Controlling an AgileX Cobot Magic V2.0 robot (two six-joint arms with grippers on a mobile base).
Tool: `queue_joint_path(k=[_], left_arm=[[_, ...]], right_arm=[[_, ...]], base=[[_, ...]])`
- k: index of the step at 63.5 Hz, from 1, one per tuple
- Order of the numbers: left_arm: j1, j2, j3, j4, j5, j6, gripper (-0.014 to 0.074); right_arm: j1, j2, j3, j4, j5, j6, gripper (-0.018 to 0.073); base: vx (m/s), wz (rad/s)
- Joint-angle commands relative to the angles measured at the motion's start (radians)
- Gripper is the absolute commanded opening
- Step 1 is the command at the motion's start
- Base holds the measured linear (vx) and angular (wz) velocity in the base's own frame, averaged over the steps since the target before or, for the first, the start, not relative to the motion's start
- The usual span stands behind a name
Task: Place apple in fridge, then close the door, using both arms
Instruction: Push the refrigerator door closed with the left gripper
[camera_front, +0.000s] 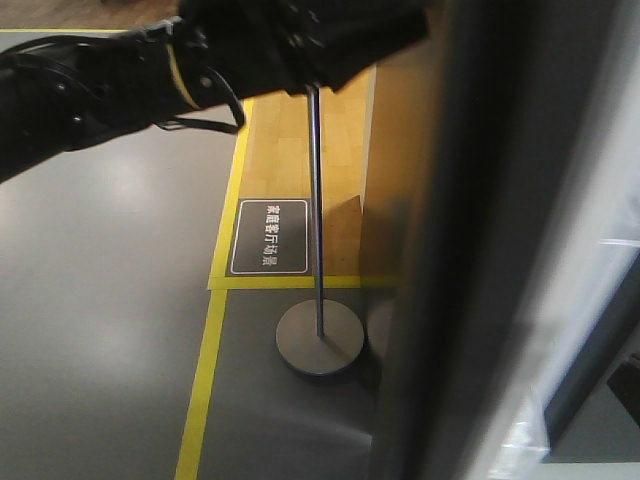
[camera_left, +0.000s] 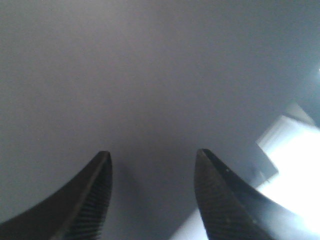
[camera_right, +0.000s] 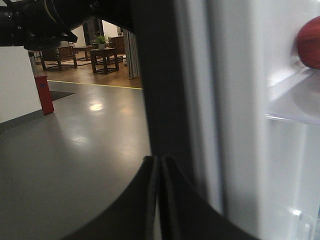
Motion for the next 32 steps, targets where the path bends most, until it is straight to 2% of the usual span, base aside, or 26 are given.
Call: queue_joint_path(k=[1,10,20,27,32], left_arm=[[-0.007,-0.048,-0.029,-0.045,-0.011,0.0,0.0373],[0.032,-0.052,-0.029,0.016,-0.014,0.0,0.0373],[0.107,-0.052,-0.029,0.087,-0.014,-0.002,0.0373],[0.169,-0.052,-0.029,0.112,-0.016,-0.002,0.0373],[0.203,-0.052,-0.029,0.112,-0.012,-0.002,0.0373]], right_arm=[[-0.001,0.013,-0.023,0.032,-0.041,-0.018,0.0019],[-0.001,0.013,-0.023,0.015,-0.126,-0.024,0.0025],[-0.001,0.038,-0.027,-0.032,-0.348,-0.024,0.006],[-0.001,0.118,-0.041,-0.053,-0.457,-0.025,0.0138],[-0.001,0.208,-0.081,-0.073,-0.468,-0.043,0.0223]], base=[[0.0,0.0],[0.0,0.0],[0.0,0.0],[0.0,0.0],[0.0,0.0]])
